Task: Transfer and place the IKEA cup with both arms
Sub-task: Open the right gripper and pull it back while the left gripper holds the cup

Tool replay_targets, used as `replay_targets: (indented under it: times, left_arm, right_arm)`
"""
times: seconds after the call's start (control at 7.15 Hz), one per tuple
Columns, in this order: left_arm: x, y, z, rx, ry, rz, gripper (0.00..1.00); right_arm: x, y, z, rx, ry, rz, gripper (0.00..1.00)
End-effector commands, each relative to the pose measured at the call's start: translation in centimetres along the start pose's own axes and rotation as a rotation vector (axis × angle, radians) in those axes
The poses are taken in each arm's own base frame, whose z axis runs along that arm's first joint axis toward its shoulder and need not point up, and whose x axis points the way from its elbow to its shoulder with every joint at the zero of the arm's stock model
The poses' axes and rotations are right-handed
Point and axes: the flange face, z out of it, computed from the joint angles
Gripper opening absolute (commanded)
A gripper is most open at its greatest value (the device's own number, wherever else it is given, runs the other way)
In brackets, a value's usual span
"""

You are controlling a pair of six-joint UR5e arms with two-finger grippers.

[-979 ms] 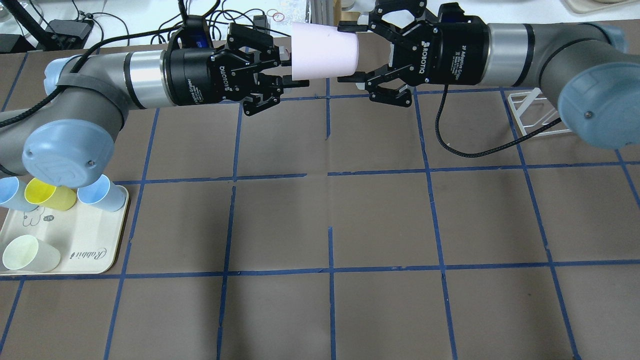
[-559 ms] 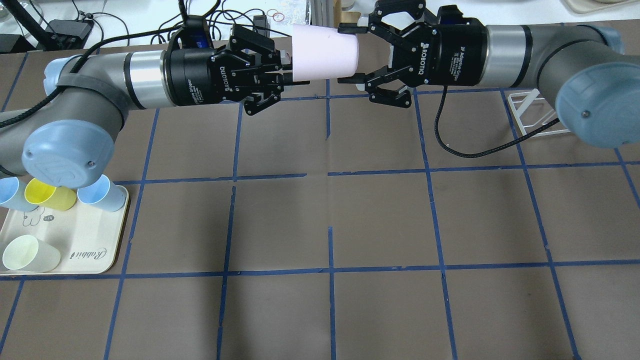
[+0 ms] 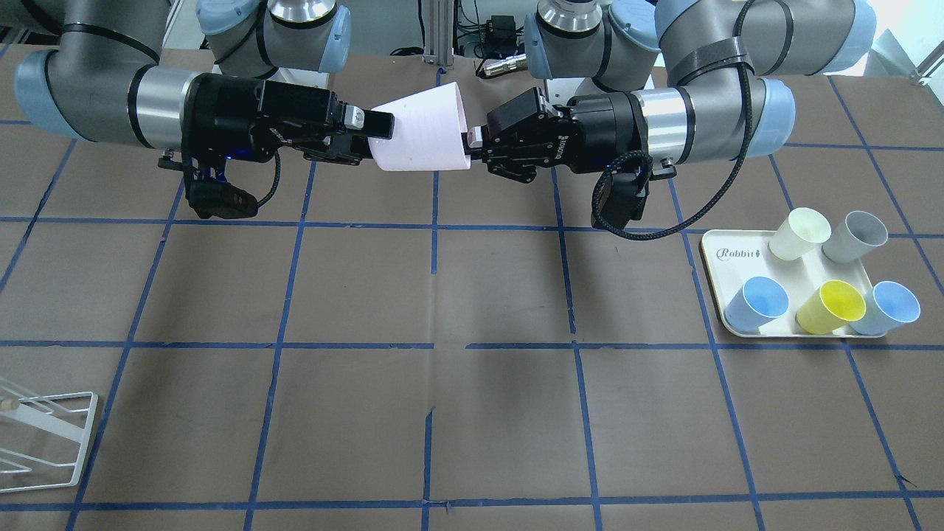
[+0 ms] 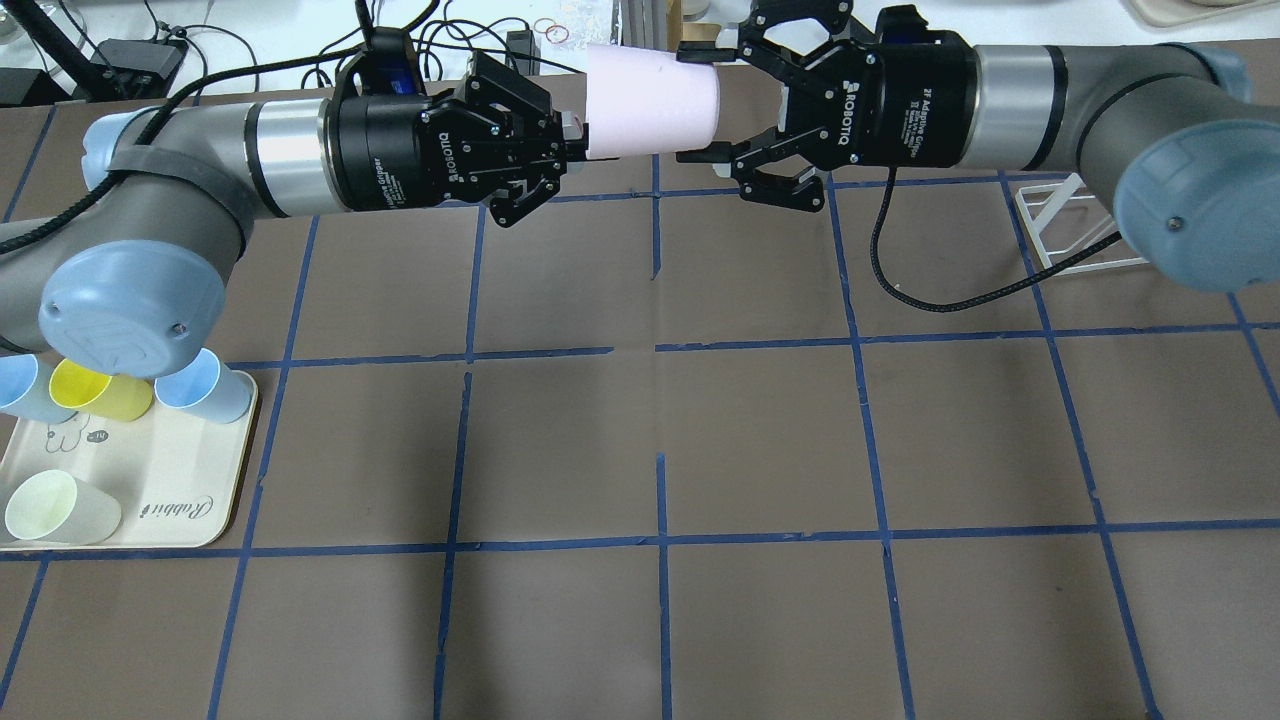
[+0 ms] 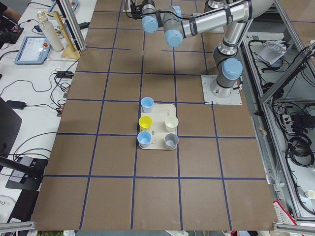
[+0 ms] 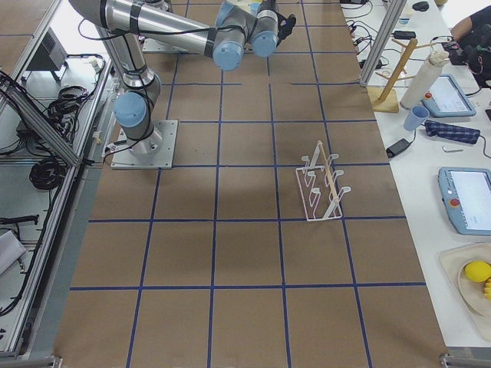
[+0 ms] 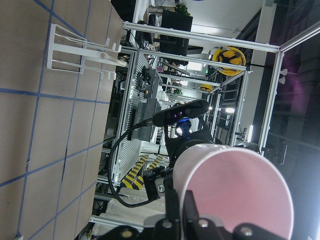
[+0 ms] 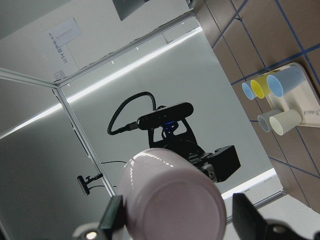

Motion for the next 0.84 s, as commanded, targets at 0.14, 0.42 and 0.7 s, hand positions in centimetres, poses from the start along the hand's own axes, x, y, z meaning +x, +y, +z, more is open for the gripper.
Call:
replay_targets:
  times: [0.14, 0.42, 0.7]
  left_arm:
    - [0.4, 0.0, 0.0, 0.002, 0.000, -0.003, 0.00]
    - [0.3, 0.0, -0.3, 0.010, -0.071, -0.003, 0.00]
    - [1.0, -0.5, -2.8, 0.063, -0.326, 0.037, 0.00]
  right_arm:
    - [-1.2, -0.7, -1.4, 0.025, -0.018, 0.090, 1.00]
    - [-2.9, -2.8, -8.2, 0.146, -0.060, 0.094, 1.00]
    - [-0.8, -3.2, -11.9, 0.236, 0.196, 0.112, 1.00]
